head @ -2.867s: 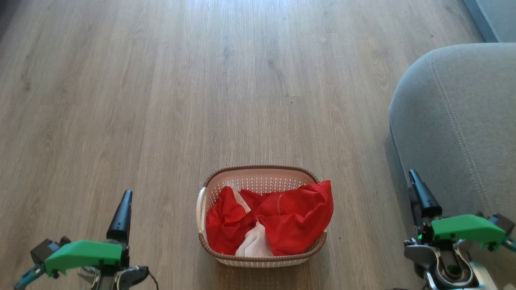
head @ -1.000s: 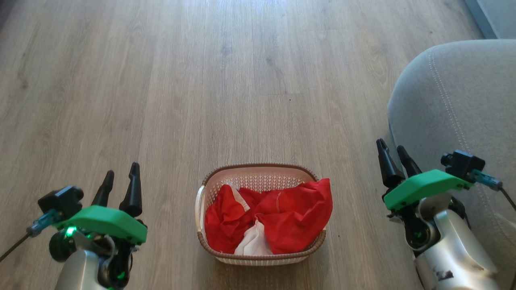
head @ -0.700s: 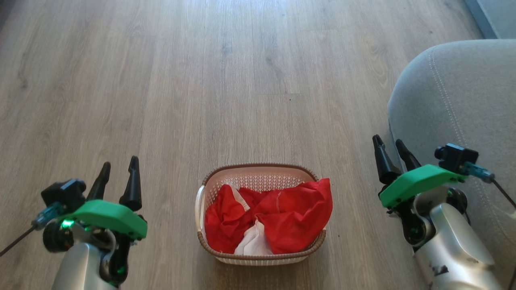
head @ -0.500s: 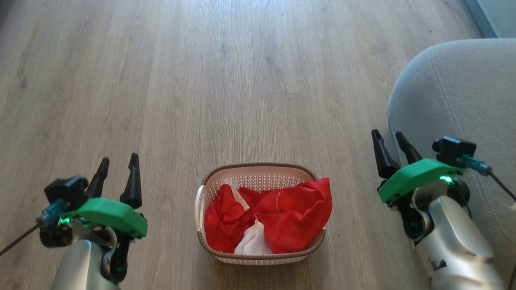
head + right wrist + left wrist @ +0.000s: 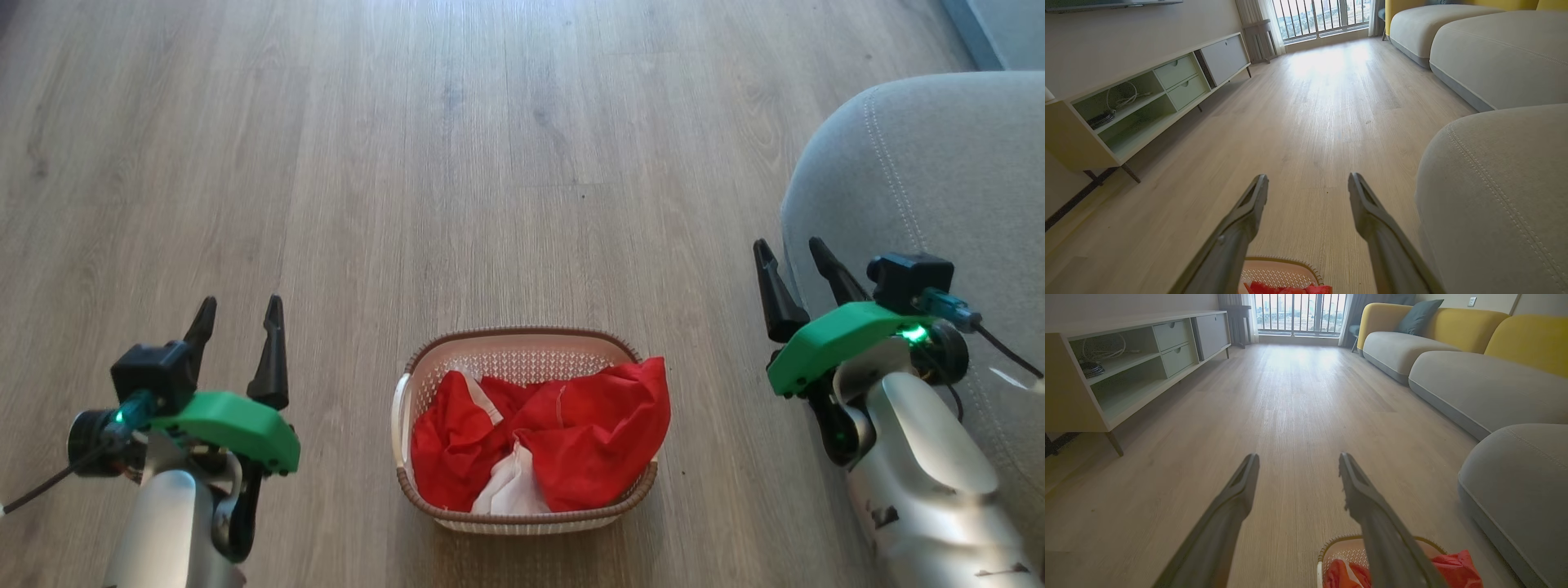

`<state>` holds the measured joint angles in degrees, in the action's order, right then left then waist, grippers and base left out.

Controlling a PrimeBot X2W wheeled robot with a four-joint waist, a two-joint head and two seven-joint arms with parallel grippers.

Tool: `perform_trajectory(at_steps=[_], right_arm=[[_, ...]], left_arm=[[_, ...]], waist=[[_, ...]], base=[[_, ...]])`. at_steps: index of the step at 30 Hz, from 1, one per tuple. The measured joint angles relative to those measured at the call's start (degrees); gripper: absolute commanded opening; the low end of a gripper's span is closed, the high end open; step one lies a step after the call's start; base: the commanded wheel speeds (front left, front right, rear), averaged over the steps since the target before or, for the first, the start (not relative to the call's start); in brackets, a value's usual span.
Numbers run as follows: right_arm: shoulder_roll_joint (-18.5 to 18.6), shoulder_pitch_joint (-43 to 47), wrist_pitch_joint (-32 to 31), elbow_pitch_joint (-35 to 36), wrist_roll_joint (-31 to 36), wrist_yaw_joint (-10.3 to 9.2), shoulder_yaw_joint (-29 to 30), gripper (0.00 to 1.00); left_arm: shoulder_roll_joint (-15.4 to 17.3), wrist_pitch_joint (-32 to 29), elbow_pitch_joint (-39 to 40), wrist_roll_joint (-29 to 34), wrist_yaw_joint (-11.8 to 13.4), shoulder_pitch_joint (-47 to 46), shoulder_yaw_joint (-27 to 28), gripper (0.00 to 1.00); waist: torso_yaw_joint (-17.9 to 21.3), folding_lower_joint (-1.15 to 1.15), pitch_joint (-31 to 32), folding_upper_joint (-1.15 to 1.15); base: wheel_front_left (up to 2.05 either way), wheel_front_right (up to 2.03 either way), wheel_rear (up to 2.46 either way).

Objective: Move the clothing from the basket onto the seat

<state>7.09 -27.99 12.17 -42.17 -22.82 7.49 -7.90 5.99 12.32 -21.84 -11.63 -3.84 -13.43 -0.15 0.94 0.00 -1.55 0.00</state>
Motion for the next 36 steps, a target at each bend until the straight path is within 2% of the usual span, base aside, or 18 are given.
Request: perform_trajectory(at_steps=[15, 26, 36], right_arm=[[0.2, -3.4, 2.1, -2.3, 9.3, 0.0, 0.1, 1.0], [0.2, -4.3, 2.1, -0.8, 9.8, 0.0, 1.8, 1.0], [0.0, -7.2, 2.3, 7.0, 11.9, 0.01, 3.2, 1.0]], left_arm=[[0.0, 2.0, -1.3, 8.8, 0.0, -2.2, 1.0, 1.0], [-1.1, 2.0, -2.1, 7.5, -1.6, -3.7, 2.7, 1.0], [-2.6, 2.0, -3.8, 4.8, -3.1, -7.8, 2.3, 1.0]], waist=[[0.2, 0.0, -0.7, 0.0], [0.5, 0.0, -3.6, 0.0], [1.2, 0.0, -10.6, 0.0]], base=[[0.0, 0.0, 0.0], [0.0, 0.0, 0.0], [0.0, 0.0, 0.0]])
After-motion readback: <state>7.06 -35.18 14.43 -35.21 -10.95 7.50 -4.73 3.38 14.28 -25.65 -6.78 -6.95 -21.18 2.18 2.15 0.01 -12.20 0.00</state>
